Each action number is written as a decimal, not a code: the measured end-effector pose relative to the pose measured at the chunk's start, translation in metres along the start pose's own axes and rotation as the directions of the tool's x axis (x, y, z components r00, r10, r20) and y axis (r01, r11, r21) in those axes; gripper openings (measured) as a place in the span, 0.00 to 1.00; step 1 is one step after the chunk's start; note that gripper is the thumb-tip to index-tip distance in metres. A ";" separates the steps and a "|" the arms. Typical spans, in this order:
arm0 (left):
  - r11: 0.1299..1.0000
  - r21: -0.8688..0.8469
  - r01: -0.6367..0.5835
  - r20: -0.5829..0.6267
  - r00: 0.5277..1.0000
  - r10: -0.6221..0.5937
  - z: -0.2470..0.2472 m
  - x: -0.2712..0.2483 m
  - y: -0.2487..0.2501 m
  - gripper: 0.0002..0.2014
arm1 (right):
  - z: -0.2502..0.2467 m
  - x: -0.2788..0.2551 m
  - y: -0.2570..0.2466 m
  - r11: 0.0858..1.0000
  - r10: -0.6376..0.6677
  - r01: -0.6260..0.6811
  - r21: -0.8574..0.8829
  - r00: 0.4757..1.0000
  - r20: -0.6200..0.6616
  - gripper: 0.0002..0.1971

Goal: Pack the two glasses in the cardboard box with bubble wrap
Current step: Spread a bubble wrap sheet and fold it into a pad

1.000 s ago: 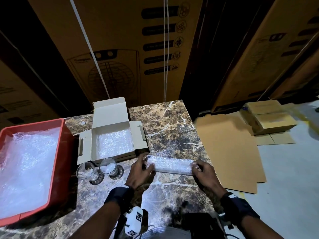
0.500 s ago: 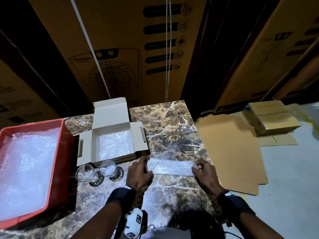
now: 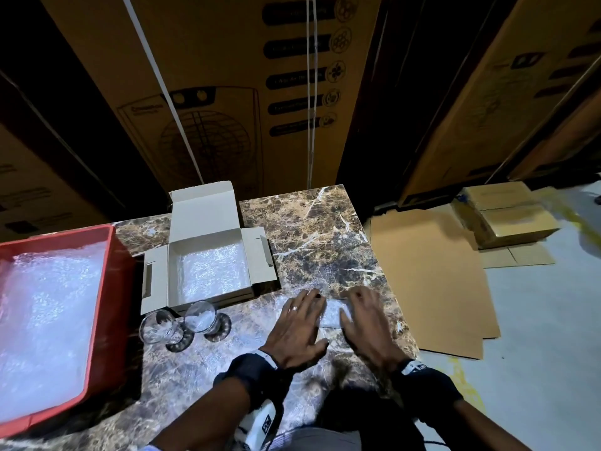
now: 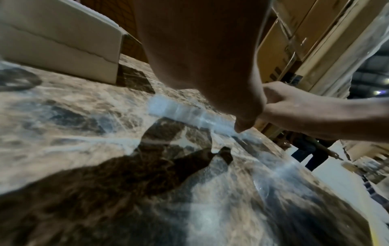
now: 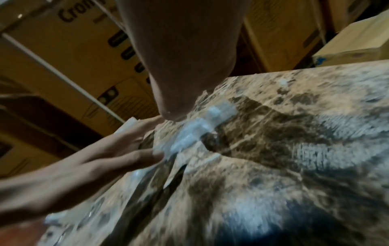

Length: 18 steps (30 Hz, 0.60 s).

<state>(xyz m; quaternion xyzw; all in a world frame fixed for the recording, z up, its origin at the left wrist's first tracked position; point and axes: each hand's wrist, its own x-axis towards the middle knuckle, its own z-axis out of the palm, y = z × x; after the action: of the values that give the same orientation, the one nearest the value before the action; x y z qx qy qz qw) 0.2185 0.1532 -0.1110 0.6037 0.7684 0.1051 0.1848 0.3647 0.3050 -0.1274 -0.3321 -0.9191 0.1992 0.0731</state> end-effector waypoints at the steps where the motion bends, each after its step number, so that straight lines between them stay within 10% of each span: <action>1: 1.000 0.022 0.008 0.034 0.999 -0.008 0.006 0.000 0.000 0.45 | 0.006 -0.002 -0.007 0.998 -0.069 0.070 -0.011 0.997 0.030 0.19; 5: 0.996 0.082 0.046 0.086 0.995 -0.053 0.030 -0.005 -0.007 0.48 | 0.029 -0.011 -0.012 0.953 -0.263 0.282 -0.108 0.952 0.157 0.25; 18: 0.977 0.132 0.167 0.053 0.983 -0.175 0.035 -0.034 -0.043 0.46 | 0.022 -0.034 0.027 0.923 -0.167 0.263 -0.279 0.930 0.326 0.38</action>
<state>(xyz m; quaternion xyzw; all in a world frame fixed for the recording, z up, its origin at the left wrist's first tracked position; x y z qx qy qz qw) 0.2012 0.1073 -0.1541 0.5488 0.8164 0.0202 0.1789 0.4006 0.2948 -0.1589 -0.2017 -0.9706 0.0865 -0.0983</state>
